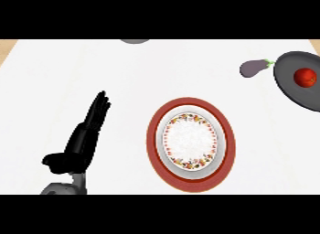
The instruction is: Pick the tomato from the plate and place it in the pan
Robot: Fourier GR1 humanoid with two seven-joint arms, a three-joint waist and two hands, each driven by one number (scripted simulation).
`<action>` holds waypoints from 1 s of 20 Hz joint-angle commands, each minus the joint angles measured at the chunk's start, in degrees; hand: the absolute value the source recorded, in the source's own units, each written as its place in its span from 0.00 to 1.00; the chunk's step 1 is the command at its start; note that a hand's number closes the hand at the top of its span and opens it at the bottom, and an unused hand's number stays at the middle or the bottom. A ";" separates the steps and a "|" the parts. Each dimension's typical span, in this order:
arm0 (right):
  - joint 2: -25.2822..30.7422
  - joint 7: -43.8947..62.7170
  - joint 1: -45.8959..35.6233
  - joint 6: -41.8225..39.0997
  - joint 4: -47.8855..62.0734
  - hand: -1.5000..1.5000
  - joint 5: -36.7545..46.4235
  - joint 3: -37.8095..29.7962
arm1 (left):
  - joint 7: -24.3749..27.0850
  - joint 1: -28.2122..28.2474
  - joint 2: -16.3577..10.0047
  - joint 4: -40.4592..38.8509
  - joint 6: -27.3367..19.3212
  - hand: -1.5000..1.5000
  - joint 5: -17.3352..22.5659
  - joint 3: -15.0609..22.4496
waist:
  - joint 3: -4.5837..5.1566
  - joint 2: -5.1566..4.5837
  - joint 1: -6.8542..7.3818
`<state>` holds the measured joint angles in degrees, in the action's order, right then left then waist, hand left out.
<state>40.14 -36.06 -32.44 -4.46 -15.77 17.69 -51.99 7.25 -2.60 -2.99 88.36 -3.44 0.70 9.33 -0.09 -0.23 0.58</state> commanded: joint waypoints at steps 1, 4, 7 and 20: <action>-1.30 -2.08 3.41 -0.13 -1.57 0.00 -1.65 2.63 | -0.33 1.91 -1.10 2.82 1.28 0.50 0.11 -0.46 | 0.03 0.11 -0.05; -2.80 -1.41 3.43 0.54 -3.59 0.00 -3.50 4.73 | -2.75 0.95 -0.67 1.95 2.11 0.50 1.44 -1.49 | 0.05 0.13 -0.14; -4.83 0.90 7.07 -0.87 -9.15 0.00 -6.02 6.96 | -0.73 1.36 -0.17 1.58 2.22 0.50 0.79 -1.57 | 0.11 0.31 -0.62; -5.17 5.96 10.57 5.07 -15.82 0.00 -9.62 14.33 | -1.50 -0.20 0.71 0.79 2.50 0.50 -1.02 -2.44 | 0.09 0.21 -0.47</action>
<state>35.99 -31.07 -22.57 -1.80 -29.15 9.01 -40.07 5.19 -1.33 -2.26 91.04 -1.74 -0.32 7.83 0.00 0.01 0.09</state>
